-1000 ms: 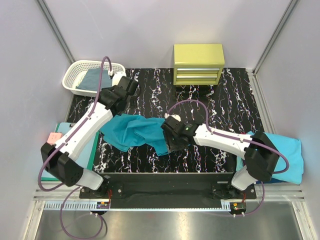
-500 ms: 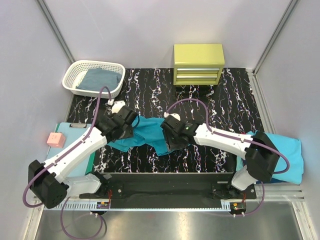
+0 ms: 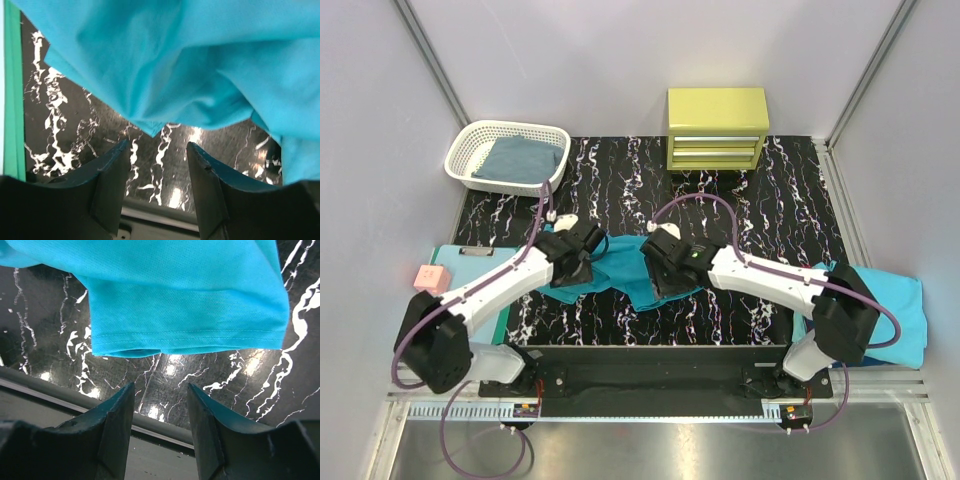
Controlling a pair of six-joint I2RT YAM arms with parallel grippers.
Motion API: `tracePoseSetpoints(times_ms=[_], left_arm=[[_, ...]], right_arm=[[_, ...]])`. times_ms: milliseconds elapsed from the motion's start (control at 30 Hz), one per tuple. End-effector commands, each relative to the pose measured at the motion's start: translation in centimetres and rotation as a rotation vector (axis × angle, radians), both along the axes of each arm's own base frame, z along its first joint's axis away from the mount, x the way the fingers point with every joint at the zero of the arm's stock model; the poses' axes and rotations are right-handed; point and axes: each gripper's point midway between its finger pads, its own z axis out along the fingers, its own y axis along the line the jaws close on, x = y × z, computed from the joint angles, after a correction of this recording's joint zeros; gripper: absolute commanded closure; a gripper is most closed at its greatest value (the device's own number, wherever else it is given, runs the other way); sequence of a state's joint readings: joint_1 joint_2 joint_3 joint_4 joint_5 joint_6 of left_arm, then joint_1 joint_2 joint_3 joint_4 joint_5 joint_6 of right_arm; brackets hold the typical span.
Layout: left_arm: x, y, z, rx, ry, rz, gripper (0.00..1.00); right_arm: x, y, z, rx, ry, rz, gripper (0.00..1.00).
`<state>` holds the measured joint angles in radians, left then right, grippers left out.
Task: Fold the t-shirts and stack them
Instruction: Flatten the tshirt out
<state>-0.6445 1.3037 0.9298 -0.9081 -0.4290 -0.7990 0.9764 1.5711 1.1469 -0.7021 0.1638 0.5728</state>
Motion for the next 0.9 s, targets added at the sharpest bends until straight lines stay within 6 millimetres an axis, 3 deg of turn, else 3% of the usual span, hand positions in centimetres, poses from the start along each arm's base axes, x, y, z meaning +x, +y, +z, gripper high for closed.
tracePoseSetpoints(times_ms=[0, 300, 400, 433, 500, 567, 733, 767, 833, 867], left_arm=[[2.7, -1.3, -0.3, -0.061, -0.020, 0.012, 0.47], [5.7, -0.5, -2.9, -0.003, 0.035, 0.028, 0.50], [6.4, -0.2, -3.3, 0.010, 0.046, 0.034, 0.67], [6.6, -0.1, -3.4, 0.016, 0.049, 0.032, 0.80], [6.9, -0.1, -3.3, 0.023, 0.046, 0.029, 0.94], [7.1, -0.1, -2.8, 0.020, 0.031, 0.029, 1.00], [8.7, -0.3, 2.1, -0.011, -0.106, 0.021, 1.00], [9.8, -0.6, 4.0, -0.020, -0.155, 0.022, 1.00], [10.8, -0.8, 6.0, -0.015, -0.191, 0.004, 1.00], [12.2, -1.4, 8.2, -0.033, -0.241, 0.003, 1.00]], right_arm=[[0.4, -0.4, 2.6, 0.034, -0.074, -0.008, 0.46], [0.0, -2.2, 3.3, 0.026, -0.103, -0.025, 0.46], [-0.1, -2.5, 3.2, 0.018, -0.106, -0.027, 0.46], [-0.2, -2.7, 3.0, 0.012, -0.105, -0.031, 0.46], [-0.3, -2.8, 2.9, 0.012, -0.105, -0.029, 0.46], [-0.3, -3.0, 2.8, 0.006, -0.105, -0.029, 0.46], [-0.3, -3.2, 2.5, -0.005, -0.107, -0.026, 0.46], [-0.3, -3.2, 2.5, -0.007, -0.106, -0.024, 0.46], [-0.3, -3.0, 2.5, -0.006, -0.104, -0.018, 0.47], [-0.2, -3.0, 2.5, -0.006, -0.103, -0.016, 0.47]])
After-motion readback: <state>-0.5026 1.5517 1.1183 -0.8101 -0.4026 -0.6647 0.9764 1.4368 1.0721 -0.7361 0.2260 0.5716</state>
